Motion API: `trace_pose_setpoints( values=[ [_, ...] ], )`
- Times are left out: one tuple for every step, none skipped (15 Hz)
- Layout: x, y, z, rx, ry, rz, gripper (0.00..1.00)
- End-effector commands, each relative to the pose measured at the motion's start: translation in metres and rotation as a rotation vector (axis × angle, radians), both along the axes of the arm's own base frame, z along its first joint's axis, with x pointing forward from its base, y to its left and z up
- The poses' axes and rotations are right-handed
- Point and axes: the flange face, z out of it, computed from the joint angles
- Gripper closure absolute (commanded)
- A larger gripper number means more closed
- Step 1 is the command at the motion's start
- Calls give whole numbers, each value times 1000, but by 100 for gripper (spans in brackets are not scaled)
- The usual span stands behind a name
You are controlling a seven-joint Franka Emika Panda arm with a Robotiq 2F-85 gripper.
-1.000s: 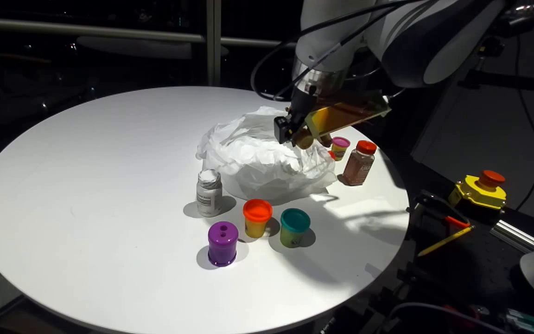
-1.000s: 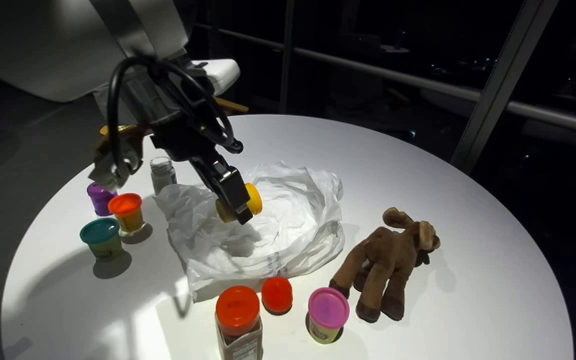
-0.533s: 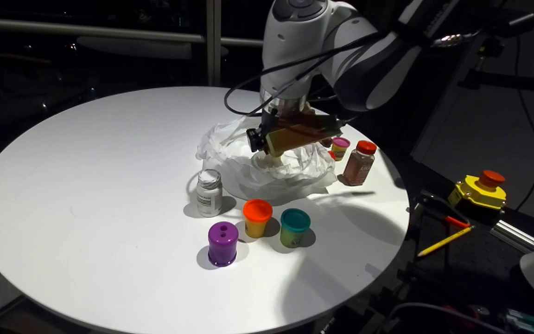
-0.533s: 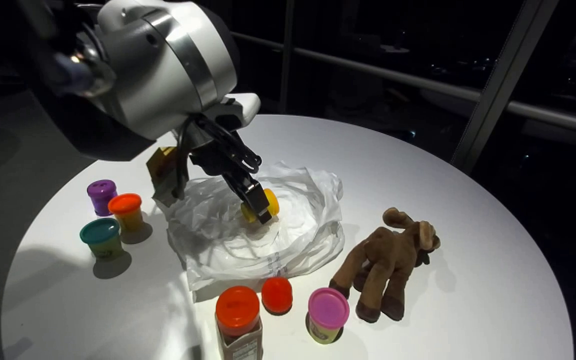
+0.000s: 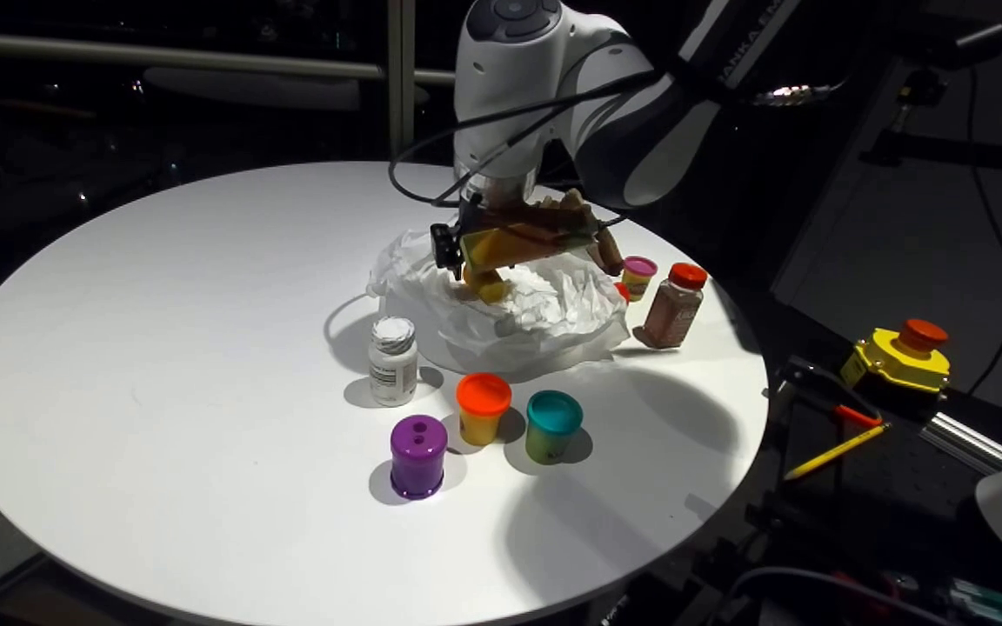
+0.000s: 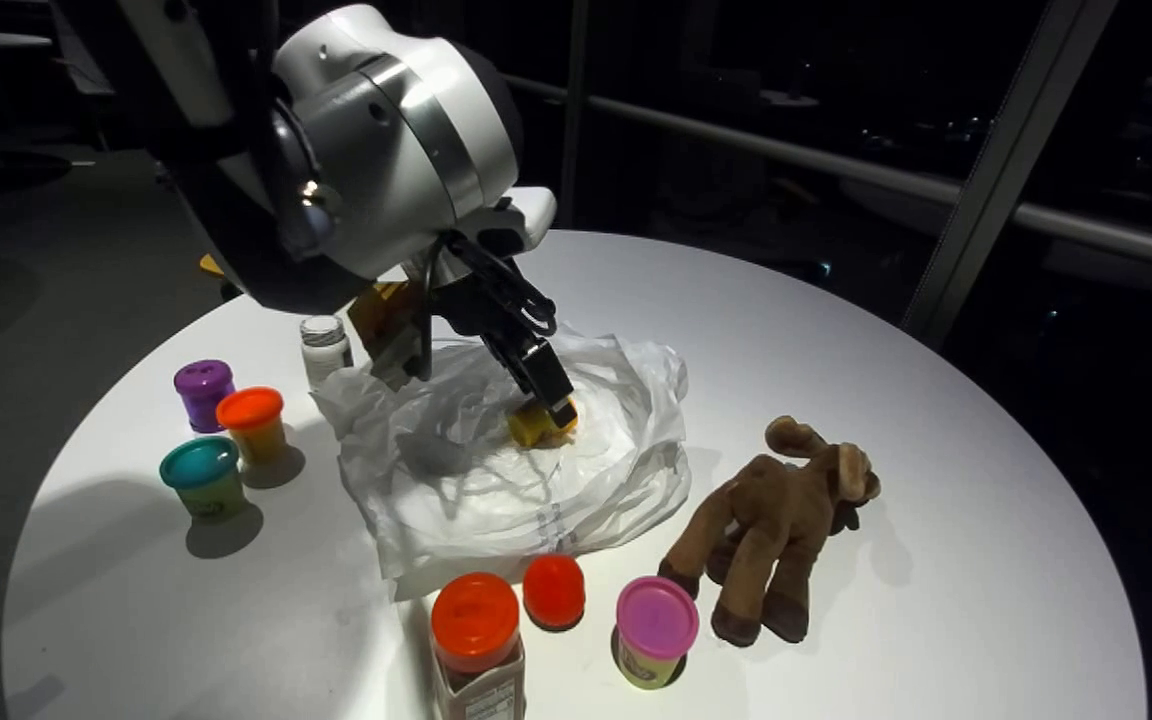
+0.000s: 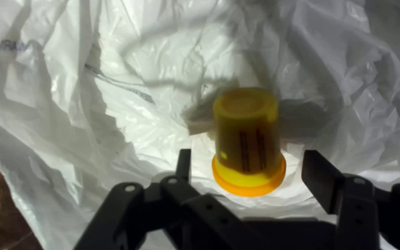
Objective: Pick up all the objects from the table and put them in the plastic bag.
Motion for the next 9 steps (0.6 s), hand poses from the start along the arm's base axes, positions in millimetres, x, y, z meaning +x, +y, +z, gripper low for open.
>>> trace_pose_setpoints(
  values=[
    [-41, -1, 42, 44, 124, 83, 0],
    [-53, 0, 53, 65, 148, 118, 0],
    [-67, 4, 58, 86, 185, 148, 0],
    [-83, 7, 61, 105, 231, 173, 0],
    [-98, 11, 65, 122, 280, 193, 0],
    [-111, 12, 70, 129, 324, 203, 0],
    [-123, 13, 79, 137, 358, 213, 0],
    [-133, 14, 89, 143, 386, 220, 0],
    [-141, 15, 99, 152, 410, 223, 0]
  ],
)
